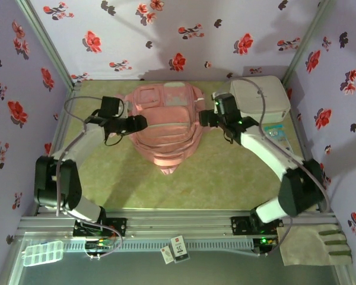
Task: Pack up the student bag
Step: Reset both arms
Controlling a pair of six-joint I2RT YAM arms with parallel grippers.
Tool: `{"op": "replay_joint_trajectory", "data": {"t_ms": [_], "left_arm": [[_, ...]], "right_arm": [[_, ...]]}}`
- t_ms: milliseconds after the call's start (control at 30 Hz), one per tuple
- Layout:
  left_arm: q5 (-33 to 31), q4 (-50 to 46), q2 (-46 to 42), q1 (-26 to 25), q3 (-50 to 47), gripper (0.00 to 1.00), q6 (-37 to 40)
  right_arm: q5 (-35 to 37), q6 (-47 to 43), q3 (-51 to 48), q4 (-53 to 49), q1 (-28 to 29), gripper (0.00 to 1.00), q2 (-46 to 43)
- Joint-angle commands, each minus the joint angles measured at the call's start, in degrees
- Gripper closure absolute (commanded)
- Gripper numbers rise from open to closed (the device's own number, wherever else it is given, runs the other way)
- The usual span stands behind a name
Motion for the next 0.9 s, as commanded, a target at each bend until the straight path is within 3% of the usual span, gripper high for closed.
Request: {"op": "replay_joint_trajectory", "data": {"t_ms": [0, 100, 200, 400, 500, 633, 867], "left_arm": [[-11.6, 0.5, -7.0, 2.1, 1.2, 0.17, -3.2], [-20.0, 3.0, -11.6, 4.8, -2.8, 0.06, -4.3], [-28.0, 6.6, -15.7, 7.7, -8.7, 0.01, -4.5], [-44.9, 17.2, -23.7, 12.7, -23.4, 0.0, -3.0], [-48.2, 22.8, -26.4, 15.1, -29.6, 0.0, -1.3], [-49.3, 33.3, -27.0, 16.4, -37.0, 0.0, 3.2], [-48.4, 50.7, -20.3, 16.5, -44.3, 0.0, 8.8]], "right_arm": [[15.5, 3.7, -4.7, 1.6, -0.9, 0.01, -5.7], [22.8, 4.7, -9.6, 3.1, -3.0, 0.01, -10.9], [26.6, 6.3, -14.7, 5.4, -6.9, 0.01, -15.2], [27.8, 2.5, -31.6, 24.9, -13.8, 0.01, -23.3], [27.1, 1.3, -38.2, 32.7, -16.6, 0.01, -24.6], [25.3, 1.6, -40.1, 31.2, -20.3, 0.01, -22.2], [19.5, -0.9, -46.4, 44.5, -22.8, 0.01, -16.6]]}}
